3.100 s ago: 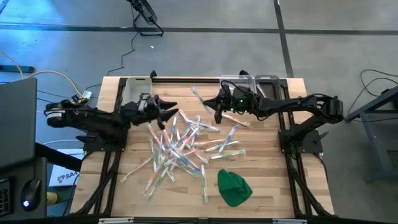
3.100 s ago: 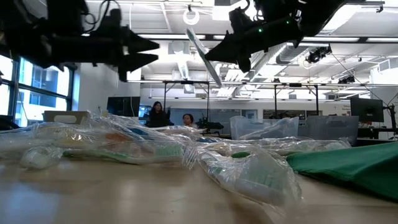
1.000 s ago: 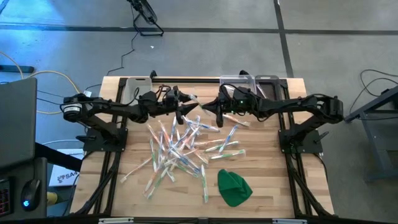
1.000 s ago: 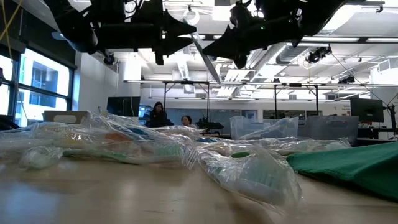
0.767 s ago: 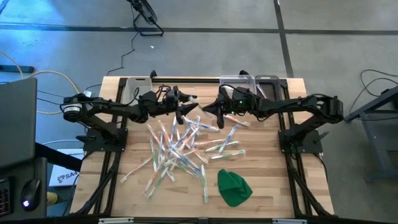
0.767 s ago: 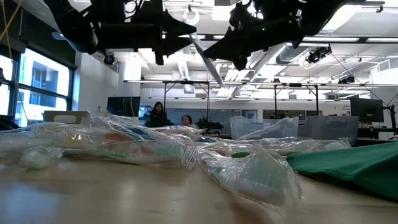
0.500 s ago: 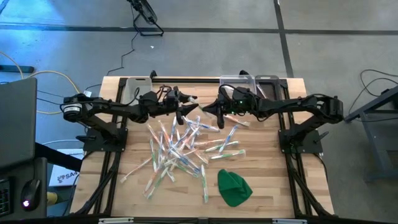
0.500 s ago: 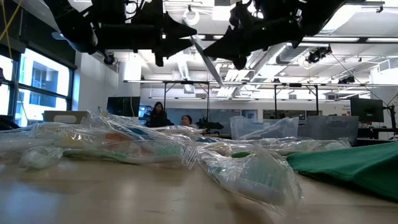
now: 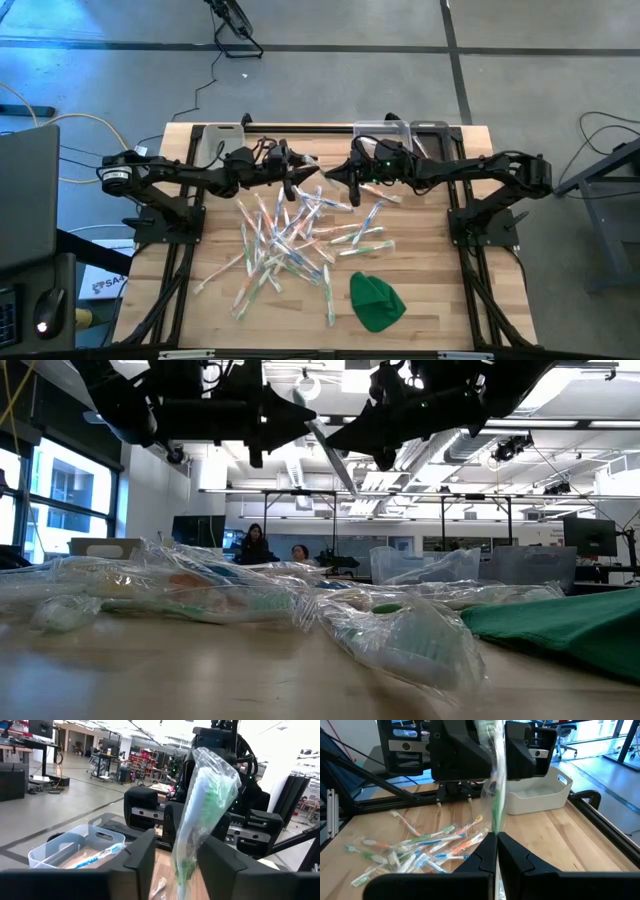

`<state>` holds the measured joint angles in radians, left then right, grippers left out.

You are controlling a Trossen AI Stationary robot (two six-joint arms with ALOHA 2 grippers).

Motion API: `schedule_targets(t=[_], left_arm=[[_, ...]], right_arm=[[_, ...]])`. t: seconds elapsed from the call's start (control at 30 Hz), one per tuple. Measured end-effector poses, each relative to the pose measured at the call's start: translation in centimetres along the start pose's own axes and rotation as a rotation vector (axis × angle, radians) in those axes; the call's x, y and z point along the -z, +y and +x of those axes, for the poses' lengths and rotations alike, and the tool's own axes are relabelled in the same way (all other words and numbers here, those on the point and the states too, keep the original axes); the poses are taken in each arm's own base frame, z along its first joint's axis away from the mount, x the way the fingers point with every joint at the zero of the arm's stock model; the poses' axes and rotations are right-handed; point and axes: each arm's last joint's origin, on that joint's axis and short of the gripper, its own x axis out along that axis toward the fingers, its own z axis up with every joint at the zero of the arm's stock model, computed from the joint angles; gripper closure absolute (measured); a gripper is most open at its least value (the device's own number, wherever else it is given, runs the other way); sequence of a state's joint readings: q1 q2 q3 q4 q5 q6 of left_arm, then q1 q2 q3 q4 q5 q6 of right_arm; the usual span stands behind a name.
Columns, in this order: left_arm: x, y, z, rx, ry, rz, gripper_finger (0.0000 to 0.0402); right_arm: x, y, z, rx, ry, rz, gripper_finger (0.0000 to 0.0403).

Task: Pick & Place Toothbrushes
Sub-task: Put the green toothbrush into the gray bin

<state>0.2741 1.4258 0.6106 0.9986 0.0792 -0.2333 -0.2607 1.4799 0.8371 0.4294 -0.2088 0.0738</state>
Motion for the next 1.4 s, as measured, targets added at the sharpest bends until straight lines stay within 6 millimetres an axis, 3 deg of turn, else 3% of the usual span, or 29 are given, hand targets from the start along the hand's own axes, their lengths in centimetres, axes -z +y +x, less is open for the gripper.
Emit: schedule_targets(t=[0.4,0.97,1.1,1.4], left_arm=[[0.07,0.02,0.0,-0.002,0.007,-0.001,0.0388],[0.27,0.08,-0.01,-0.009,0.029,-0.002,0.0396],[0.32,0.09,-0.01,-0.01,0.034,-0.002,0.0396],[0.48,0.13,-0.02,-0.014,0.05,-0.004,0.0396]], right_arm=[[0.08,-0.02,0.0,0.001,0.007,0.002,0.04],[0.12,0.0,0.0,-0.003,0.013,0.013,0.0393],[0.25,0.0,0.0,-0.004,0.025,0.049,0.036],[0.31,0.03,-0.07,-0.009,0.037,0.063,0.0229]])
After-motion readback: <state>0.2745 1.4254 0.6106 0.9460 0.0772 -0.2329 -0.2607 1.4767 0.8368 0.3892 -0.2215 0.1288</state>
